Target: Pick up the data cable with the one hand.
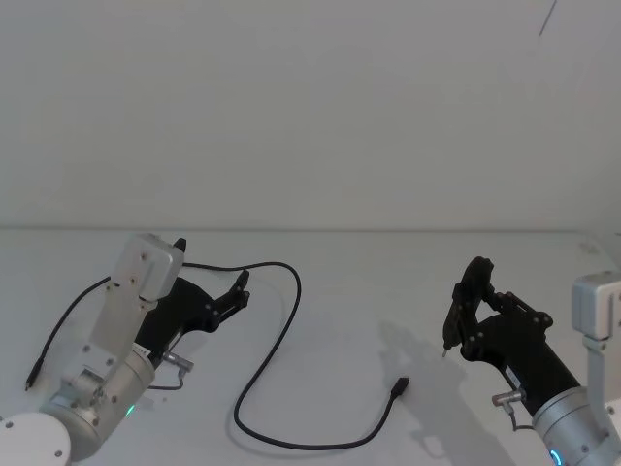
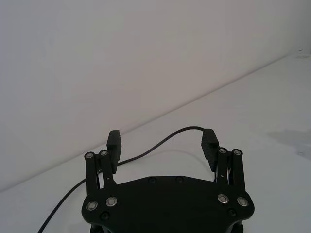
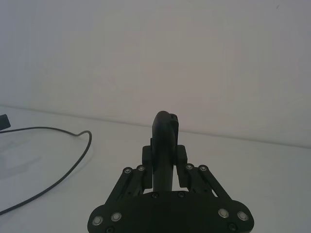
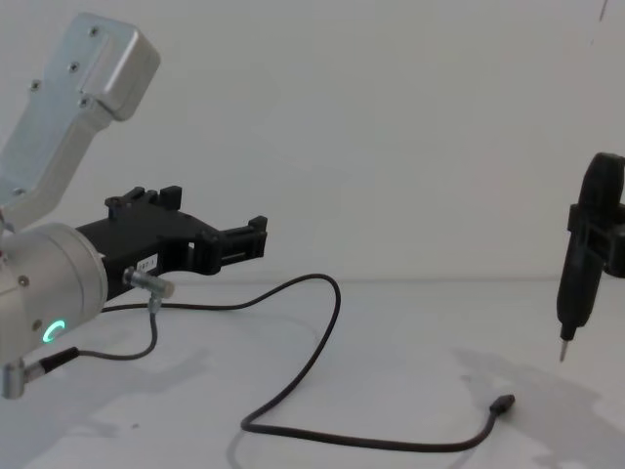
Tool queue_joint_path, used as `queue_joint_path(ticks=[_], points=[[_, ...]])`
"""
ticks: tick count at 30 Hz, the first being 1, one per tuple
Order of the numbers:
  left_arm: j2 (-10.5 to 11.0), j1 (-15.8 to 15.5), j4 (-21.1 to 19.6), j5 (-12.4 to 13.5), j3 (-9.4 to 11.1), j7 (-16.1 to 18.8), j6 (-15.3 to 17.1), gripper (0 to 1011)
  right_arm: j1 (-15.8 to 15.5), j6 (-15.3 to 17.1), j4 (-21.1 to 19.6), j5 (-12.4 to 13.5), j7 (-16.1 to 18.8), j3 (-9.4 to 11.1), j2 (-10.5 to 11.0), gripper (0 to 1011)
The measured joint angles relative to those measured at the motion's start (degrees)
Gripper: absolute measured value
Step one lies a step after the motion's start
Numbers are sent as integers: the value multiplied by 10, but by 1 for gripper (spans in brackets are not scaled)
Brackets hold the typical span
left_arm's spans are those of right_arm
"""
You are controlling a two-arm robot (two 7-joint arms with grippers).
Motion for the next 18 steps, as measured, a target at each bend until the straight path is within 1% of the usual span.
queue_joint_path(ticks=[18], points=[[0, 0, -1, 0, 0, 0, 0, 1001, 0, 0, 0, 0, 0, 0, 0, 279]])
